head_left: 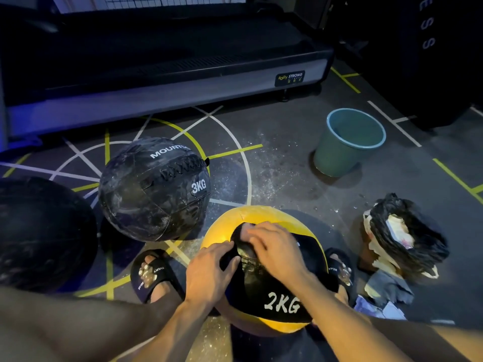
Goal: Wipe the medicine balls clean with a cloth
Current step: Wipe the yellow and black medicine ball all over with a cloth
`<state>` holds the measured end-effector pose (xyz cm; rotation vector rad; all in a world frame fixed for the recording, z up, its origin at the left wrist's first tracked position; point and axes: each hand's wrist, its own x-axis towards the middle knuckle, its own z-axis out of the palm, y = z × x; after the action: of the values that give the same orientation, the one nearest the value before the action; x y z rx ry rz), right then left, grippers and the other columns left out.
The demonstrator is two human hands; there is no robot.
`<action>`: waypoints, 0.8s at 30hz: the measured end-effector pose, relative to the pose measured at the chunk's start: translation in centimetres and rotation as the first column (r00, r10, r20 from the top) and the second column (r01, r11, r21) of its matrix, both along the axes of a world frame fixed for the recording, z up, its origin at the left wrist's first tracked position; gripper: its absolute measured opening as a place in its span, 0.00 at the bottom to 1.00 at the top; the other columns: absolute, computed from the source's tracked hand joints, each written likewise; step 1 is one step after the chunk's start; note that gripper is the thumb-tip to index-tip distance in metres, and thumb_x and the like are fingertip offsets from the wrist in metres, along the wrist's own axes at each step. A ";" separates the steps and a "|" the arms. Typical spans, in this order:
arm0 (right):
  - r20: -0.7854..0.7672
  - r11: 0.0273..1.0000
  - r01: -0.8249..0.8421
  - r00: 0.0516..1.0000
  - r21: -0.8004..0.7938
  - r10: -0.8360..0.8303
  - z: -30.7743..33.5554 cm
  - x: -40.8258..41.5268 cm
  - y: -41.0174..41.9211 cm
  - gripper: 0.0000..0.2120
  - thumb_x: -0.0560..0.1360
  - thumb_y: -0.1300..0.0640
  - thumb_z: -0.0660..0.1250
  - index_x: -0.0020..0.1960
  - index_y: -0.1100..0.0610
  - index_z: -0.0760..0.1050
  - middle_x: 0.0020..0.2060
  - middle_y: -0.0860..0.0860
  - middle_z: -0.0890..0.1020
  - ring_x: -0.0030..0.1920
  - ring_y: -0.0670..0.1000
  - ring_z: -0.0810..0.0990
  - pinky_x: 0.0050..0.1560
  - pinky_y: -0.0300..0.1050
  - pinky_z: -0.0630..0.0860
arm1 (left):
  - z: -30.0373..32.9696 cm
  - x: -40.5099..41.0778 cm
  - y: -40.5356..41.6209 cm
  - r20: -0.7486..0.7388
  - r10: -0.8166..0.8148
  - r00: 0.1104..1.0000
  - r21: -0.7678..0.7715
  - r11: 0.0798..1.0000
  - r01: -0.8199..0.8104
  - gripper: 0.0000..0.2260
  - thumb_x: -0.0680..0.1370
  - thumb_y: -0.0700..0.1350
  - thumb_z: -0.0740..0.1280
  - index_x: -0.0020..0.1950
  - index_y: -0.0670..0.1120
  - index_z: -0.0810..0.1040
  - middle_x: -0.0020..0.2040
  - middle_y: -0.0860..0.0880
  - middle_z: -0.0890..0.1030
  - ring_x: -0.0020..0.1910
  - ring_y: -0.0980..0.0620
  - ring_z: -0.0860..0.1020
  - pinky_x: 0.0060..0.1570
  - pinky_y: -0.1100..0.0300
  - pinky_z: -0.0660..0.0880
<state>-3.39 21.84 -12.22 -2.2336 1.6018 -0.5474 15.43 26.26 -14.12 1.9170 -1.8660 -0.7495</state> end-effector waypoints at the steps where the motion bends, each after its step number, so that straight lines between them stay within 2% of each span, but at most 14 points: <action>1: -0.002 0.995 0.095 0.995 0.027 -0.095 -0.1 -1.6 -0.7 0.11 0.80 0.57 0.67 0.55 0.43 0.84 0.54 0.41 0.83 0.53 0.46 0.80 0.56 0.44 0.75 | 0.0 0.0 -0.1 -0.008 0.002 1.000 0.001 1.000 -0.002 0.22 0.79 0.63 0.63 0.68 0.54 0.81 0.65 0.57 0.82 0.65 0.52 0.78 0.62 0.55 0.73; 4: -0.052 0.913 0.381 0.925 0.143 -0.377 0.1 -6.0 -1.5 0.10 0.80 0.55 0.68 0.56 0.44 0.85 0.51 0.44 0.84 0.50 0.50 0.83 0.48 0.43 0.74 | -0.3 -0.1 -0.7 -0.021 0.001 1.000 0.005 1.000 -0.001 0.20 0.82 0.60 0.65 0.72 0.55 0.78 0.69 0.58 0.79 0.69 0.53 0.75 0.66 0.56 0.70; 6: -0.065 0.878 0.449 0.893 0.168 -0.445 0.3 -6.9 -0.7 0.09 0.81 0.53 0.69 0.57 0.45 0.85 0.45 0.46 0.82 0.44 0.50 0.81 0.43 0.43 0.69 | -0.3 -0.1 -1.3 -0.031 -0.008 0.999 0.005 1.000 0.008 0.20 0.82 0.59 0.65 0.73 0.55 0.77 0.70 0.58 0.78 0.70 0.53 0.75 0.67 0.55 0.70; 9: -0.047 0.854 0.506 0.862 0.122 -0.504 0.3 -6.1 1.3 0.07 0.80 0.52 0.70 0.54 0.46 0.86 0.40 0.42 0.75 0.38 0.48 0.78 0.40 0.43 0.66 | -0.4 0.0 -2.7 -0.048 -0.037 0.998 0.011 0.999 0.038 0.22 0.82 0.59 0.60 0.73 0.53 0.77 0.72 0.56 0.77 0.71 0.51 0.75 0.68 0.53 0.70; 11: -0.036 0.849 0.519 0.854 0.100 -0.518 -0.1 -5.7 2.7 0.07 0.80 0.48 0.69 0.49 0.46 0.85 0.37 0.41 0.74 0.39 0.51 0.81 0.38 0.44 0.67 | -0.5 0.4 -3.6 -0.033 -0.050 0.998 0.007 0.999 0.050 0.23 0.81 0.59 0.58 0.74 0.54 0.76 0.73 0.56 0.75 0.72 0.50 0.74 0.69 0.50 0.70; 14: 0.002 0.848 0.519 0.853 0.110 -0.522 -0.9 -6.5 4.3 0.13 0.80 0.42 0.66 0.42 0.47 0.82 0.34 0.44 0.75 0.37 0.50 0.79 0.37 0.47 0.71 | -0.7 0.6 -3.6 0.000 -0.002 1.000 -0.038 0.999 0.002 0.17 0.83 0.56 0.65 0.71 0.57 0.78 0.71 0.58 0.76 0.69 0.49 0.73 0.66 0.49 0.70; 16: 0.030 0.846 0.520 0.850 0.118 -0.526 -1.1 -7.6 4.5 0.14 0.79 0.42 0.68 0.40 0.48 0.82 0.32 0.46 0.78 0.37 0.50 0.79 0.40 0.49 0.75 | -0.8 0.4 -2.9 0.006 0.022 1.000 -0.076 0.997 -0.021 0.15 0.82 0.56 0.67 0.68 0.56 0.80 0.67 0.58 0.79 0.64 0.50 0.75 0.61 0.53 0.71; 20: 0.025 0.821 0.537 0.834 0.191 -0.552 -0.7 -7.8 2.1 0.19 0.78 0.46 0.70 0.32 0.54 0.79 0.30 0.49 0.78 0.37 0.51 0.78 0.38 0.50 0.74 | -1.7 0.1 -1.2 -0.061 0.001 0.998 -0.052 0.999 -0.005 0.19 0.84 0.60 0.61 0.73 0.58 0.76 0.73 0.60 0.75 0.70 0.54 0.73 0.68 0.55 0.68; 22: -0.020 0.817 0.539 0.837 0.204 -0.547 -0.5 -6.7 -0.3 0.20 0.79 0.48 0.67 0.32 0.56 0.78 0.31 0.51 0.79 0.38 0.53 0.77 0.37 0.49 0.70 | -1.8 0.2 -0.8 -0.073 0.012 0.997 -0.041 0.999 -0.015 0.19 0.84 0.59 0.62 0.74 0.58 0.75 0.74 0.61 0.73 0.71 0.55 0.71 0.69 0.56 0.67; 24: -0.054 0.827 0.521 0.851 0.213 -0.522 -0.3 -4.3 -3.2 0.17 0.81 0.49 0.65 0.39 0.55 0.82 0.37 0.53 0.81 0.41 0.56 0.78 0.39 0.48 0.66 | -1.7 0.0 -0.6 -0.080 0.018 0.997 -0.049 0.999 -0.022 0.19 0.84 0.58 0.63 0.74 0.59 0.75 0.74 0.61 0.72 0.71 0.56 0.72 0.68 0.58 0.67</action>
<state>-7.65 18.68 -12.48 -1.6173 2.1647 -0.4774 15.45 25.65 -15.87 1.8456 -1.7987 -0.7547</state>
